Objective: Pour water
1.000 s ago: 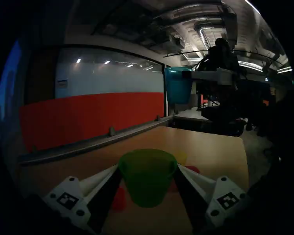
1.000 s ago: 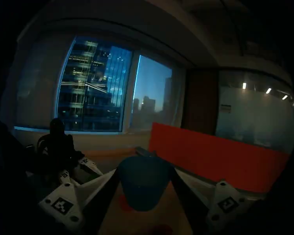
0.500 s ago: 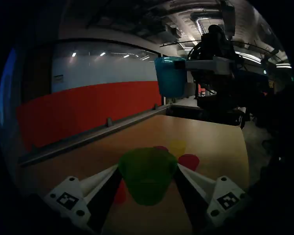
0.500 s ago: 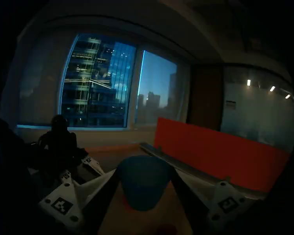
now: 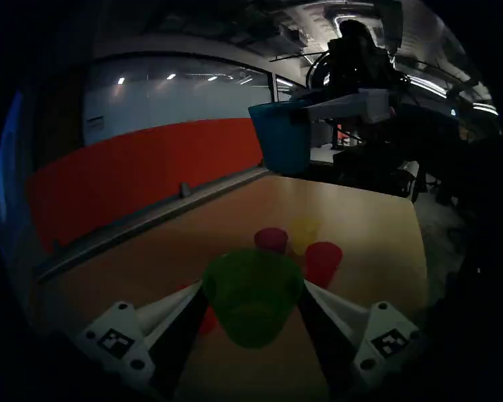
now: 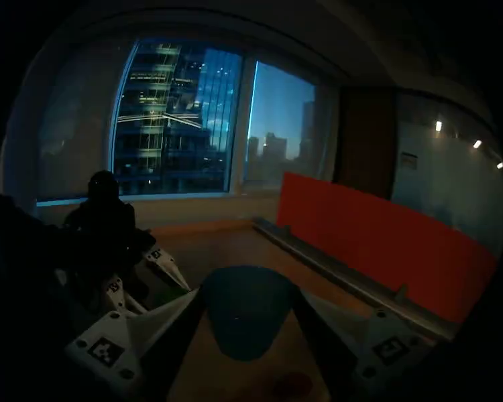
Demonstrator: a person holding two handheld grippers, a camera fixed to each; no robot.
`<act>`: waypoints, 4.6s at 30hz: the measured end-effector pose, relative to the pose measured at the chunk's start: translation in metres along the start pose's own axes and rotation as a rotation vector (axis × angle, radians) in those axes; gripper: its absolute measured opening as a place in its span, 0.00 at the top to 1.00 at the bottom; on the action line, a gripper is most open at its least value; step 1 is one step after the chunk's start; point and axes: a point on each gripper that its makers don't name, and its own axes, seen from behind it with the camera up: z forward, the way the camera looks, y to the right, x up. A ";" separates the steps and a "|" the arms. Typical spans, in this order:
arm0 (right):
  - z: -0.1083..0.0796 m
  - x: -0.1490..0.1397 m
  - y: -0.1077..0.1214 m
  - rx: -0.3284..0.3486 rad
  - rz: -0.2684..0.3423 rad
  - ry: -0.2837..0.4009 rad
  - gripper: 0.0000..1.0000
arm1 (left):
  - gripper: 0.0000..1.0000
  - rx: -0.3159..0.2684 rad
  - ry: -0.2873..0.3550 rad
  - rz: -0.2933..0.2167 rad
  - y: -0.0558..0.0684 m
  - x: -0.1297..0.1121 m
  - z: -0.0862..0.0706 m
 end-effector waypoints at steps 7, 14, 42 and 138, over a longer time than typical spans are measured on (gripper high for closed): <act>0.011 -0.023 -0.005 0.041 0.015 -0.090 0.06 | 0.14 -0.012 -0.062 0.013 0.004 -0.016 0.001; 0.021 -0.043 -0.006 0.072 0.026 -0.175 0.06 | 0.14 -0.019 -0.108 0.012 0.005 -0.029 0.002; 0.040 -0.129 -0.009 0.142 -0.055 -0.486 0.05 | 0.13 -0.070 -0.241 -0.010 0.008 -0.066 0.005; 0.056 -0.267 -0.024 0.167 -0.009 -0.687 0.03 | 0.13 -0.156 -0.420 -0.058 0.025 -0.137 0.020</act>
